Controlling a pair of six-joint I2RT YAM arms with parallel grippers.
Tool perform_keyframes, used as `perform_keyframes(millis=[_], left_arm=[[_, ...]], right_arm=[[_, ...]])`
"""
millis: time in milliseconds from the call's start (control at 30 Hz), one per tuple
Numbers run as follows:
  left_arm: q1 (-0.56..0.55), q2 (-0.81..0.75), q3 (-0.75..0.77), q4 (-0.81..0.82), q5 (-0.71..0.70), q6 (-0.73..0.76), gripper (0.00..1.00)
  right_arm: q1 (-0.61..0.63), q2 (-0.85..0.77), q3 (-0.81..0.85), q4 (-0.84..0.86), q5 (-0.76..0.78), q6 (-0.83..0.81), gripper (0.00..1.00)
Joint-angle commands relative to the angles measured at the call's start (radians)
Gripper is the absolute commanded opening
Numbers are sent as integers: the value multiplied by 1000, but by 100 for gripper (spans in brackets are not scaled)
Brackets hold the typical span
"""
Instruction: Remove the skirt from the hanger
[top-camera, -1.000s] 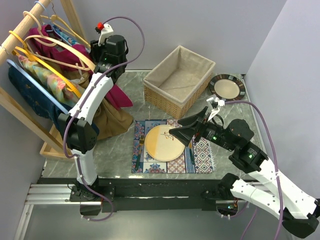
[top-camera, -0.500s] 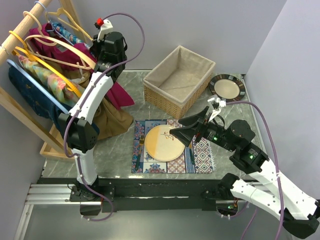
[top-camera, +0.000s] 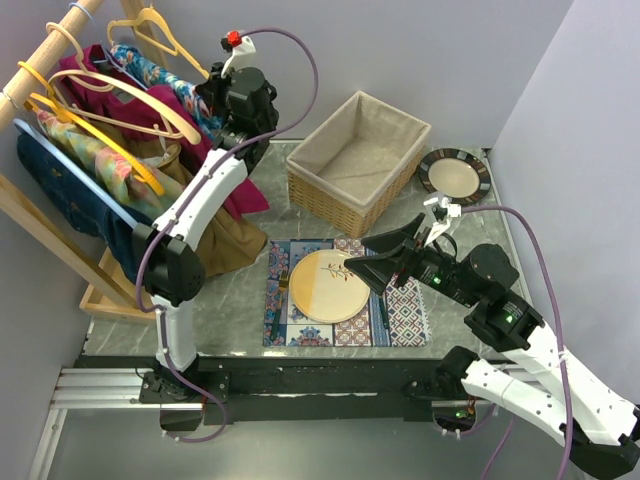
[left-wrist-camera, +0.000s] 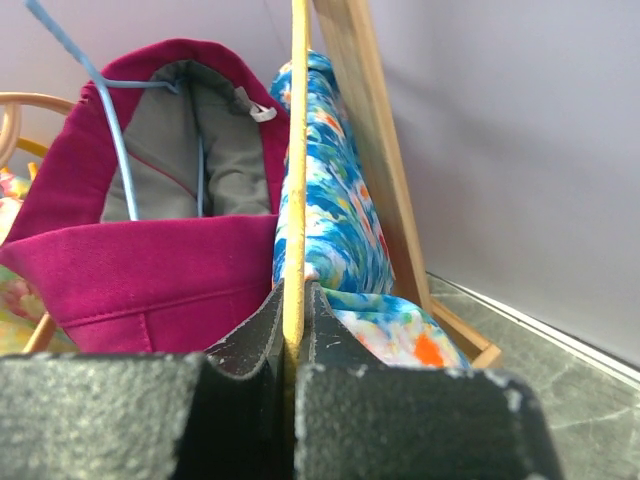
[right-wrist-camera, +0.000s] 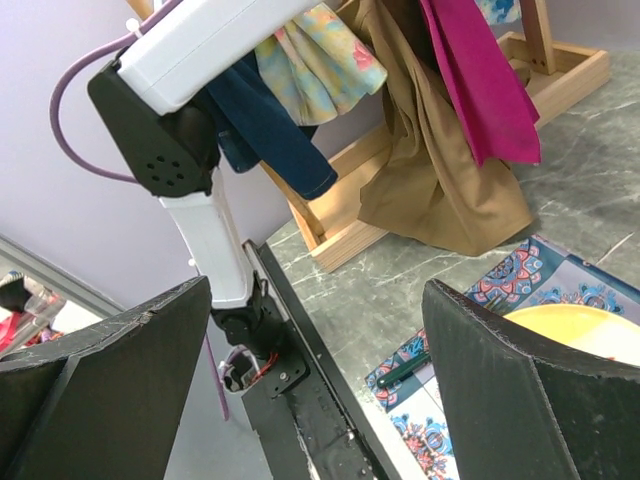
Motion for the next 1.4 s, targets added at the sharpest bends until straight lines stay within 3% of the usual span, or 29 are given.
perform_keyframes(millis=[0, 233, 533, 633, 800, 1133, 1367], left_arm=[[-20, -67, 44, 68, 11, 24, 1], [-124, -179, -94, 31, 63, -59, 1], [-209, -283, -162, -78, 66, -133, 1], [-233, -332, -183, -172, 112, -237, 1], [-263, -413, -188, -370, 255, -400, 1], [-292, -593, -274, -452, 489, -532, 1], [-290, -767, -382, -426, 736, -536, 1]], right_arm=[[2, -18, 5, 30, 17, -10, 93], [2, -1, 13, 20, 26, -2, 93], [2, -20, 41, -6, 70, -8, 93], [2, -8, 42, 11, 64, 10, 94], [2, 38, 61, 25, 40, 33, 93], [2, 156, 145, 59, 75, 33, 92], [2, 261, 363, 45, 354, 70, 85]])
